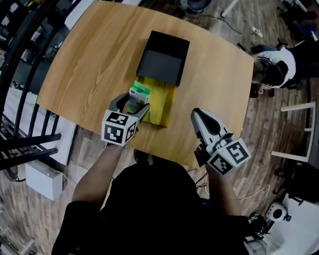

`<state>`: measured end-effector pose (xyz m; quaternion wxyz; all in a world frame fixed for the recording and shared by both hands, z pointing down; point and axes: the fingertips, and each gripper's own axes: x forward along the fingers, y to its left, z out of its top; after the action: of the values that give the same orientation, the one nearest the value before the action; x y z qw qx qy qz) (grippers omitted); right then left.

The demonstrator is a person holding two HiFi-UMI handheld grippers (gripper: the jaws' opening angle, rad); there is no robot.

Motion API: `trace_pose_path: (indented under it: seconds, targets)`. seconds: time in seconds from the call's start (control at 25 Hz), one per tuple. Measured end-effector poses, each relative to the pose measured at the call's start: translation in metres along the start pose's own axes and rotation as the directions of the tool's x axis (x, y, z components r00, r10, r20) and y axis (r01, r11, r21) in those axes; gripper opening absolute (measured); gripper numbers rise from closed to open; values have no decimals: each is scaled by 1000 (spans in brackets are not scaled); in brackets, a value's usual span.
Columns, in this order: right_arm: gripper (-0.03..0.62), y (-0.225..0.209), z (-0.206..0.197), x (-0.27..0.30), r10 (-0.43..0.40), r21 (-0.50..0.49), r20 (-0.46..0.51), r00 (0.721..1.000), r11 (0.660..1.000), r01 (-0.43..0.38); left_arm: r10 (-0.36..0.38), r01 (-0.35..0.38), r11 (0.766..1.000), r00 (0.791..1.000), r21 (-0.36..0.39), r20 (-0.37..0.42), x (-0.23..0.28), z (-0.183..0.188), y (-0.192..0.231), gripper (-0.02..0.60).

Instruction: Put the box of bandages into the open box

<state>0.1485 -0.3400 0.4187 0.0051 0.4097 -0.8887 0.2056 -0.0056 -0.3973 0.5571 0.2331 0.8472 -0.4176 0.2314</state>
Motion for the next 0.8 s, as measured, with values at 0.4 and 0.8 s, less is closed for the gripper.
trace_pose_path:
  seconds: [0.4,0.8]
  targets:
    - [37,-22,-6,6,9,30,-22,1000,1000,-8,28,-12,996,981,85,-193,57,-42,2,338]
    - [37,-29,-8,-1,-2,34,-28,1000,999,3,69,12,970,944,242,-324,87,-68,1,339]
